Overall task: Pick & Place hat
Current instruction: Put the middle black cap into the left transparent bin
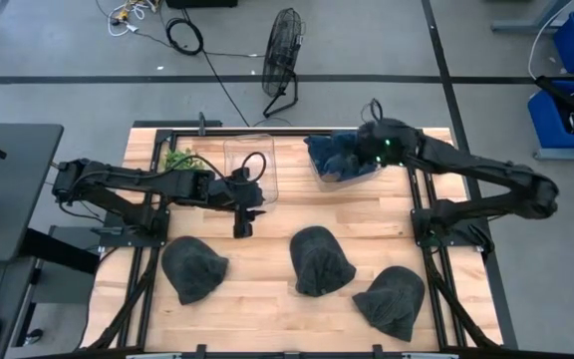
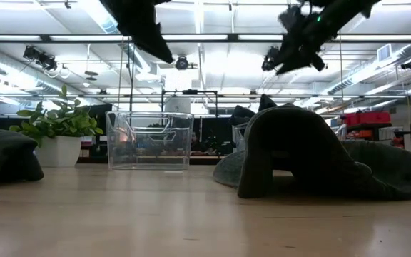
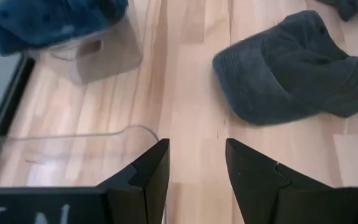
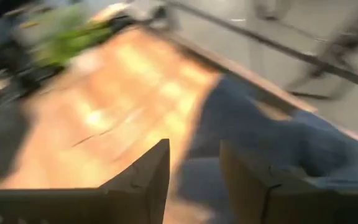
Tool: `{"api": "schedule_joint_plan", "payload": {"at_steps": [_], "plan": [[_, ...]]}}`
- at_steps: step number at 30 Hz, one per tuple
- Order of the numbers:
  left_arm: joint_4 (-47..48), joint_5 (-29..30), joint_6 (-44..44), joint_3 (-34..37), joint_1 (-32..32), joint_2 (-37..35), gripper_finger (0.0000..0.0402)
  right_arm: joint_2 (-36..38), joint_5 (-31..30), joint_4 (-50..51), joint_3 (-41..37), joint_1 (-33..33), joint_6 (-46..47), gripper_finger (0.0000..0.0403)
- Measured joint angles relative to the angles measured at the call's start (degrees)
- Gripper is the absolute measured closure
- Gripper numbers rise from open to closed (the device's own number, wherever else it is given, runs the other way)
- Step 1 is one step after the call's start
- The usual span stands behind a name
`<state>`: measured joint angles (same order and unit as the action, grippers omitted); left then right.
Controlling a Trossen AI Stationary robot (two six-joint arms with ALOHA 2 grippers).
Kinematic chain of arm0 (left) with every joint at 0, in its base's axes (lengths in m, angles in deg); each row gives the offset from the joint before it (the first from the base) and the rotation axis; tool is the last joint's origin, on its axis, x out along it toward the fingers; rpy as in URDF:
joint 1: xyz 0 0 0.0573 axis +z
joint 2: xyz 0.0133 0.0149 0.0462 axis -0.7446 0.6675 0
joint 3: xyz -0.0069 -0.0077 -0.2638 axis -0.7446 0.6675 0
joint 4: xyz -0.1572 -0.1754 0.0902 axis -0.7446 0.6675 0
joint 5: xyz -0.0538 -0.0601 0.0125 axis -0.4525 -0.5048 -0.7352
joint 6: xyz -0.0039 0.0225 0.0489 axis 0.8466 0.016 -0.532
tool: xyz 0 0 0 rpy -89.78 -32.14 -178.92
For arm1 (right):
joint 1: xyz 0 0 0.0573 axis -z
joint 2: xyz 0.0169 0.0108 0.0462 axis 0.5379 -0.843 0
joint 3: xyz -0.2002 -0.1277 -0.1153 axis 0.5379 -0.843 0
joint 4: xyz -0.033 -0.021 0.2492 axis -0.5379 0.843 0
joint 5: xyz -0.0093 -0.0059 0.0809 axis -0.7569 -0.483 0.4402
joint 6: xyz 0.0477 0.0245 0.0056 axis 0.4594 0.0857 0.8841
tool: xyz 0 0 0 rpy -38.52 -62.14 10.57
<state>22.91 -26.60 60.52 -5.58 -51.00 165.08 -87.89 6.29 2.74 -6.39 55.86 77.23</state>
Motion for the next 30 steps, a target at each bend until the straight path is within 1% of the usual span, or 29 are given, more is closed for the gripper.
{"api": "schedule_joint_plan", "payload": {"at_steps": [3,6,9,13,16,19,22,24,26,30], "plan": [[4.02,-2.71,2.57,-0.32,0.0,-1.64,0.0241,0.61,4.63,-0.7,0.0,-5.85,-1.85,0.0256],[9.48,-5.33,6.1,-1.89,-0.36,-3.51,0.0241,-0.6,7.46,-2.14,0.0,-12.29,-4.25,0.0256],[11.87,-5.58,9.44,-2.82,-1.68,-5.94,0.0242,-3.49,7.88,-4.06,0.0,-19.09,-6.54,0.0256],[12.2,-5.66,10.22,-3.06,-3.41,-9.04,0.0242,-9.49,7.9,-9.33,0.02,-26.78,-8.05,0.0256],[12.29,-5.5,11.15,-3.1,-4.19,-10.4,0.0242,-13.98,8.43,-8.91,0.02,-31.06,-8.32,0.0256],[12.32,-5.45,11.76,-3.1,-4.52,-10.9,0.0242,-17.35,7.8,-6.05,0.02,-34.37,-11.44,0.0256],[12.54,-5.48,11.95,-3.08,-4.52,-10.72,0.0242,-20.34,5.29,-3.99,0.02,-36.54,-15.07,0.0256],[12.36,-5.43,12.9,-3.08,-4.52,-10.61,0.0242,-22.32,3.52,-3.27,0.02,-37.24,-15.06,0.0256],[12.41,-5.39,13.6,-3.08,-4.52,-10.46,0.0242,-24.22,3.41,-2.58,0.02,-37.49,-13.14,0.0256],[12.24,-5.37,15.51,-3.06,-4.5,-10.46,0.0242,-27.36,6.07,-0.64,0.02,-37.6,-10.47,0.0256]]}}
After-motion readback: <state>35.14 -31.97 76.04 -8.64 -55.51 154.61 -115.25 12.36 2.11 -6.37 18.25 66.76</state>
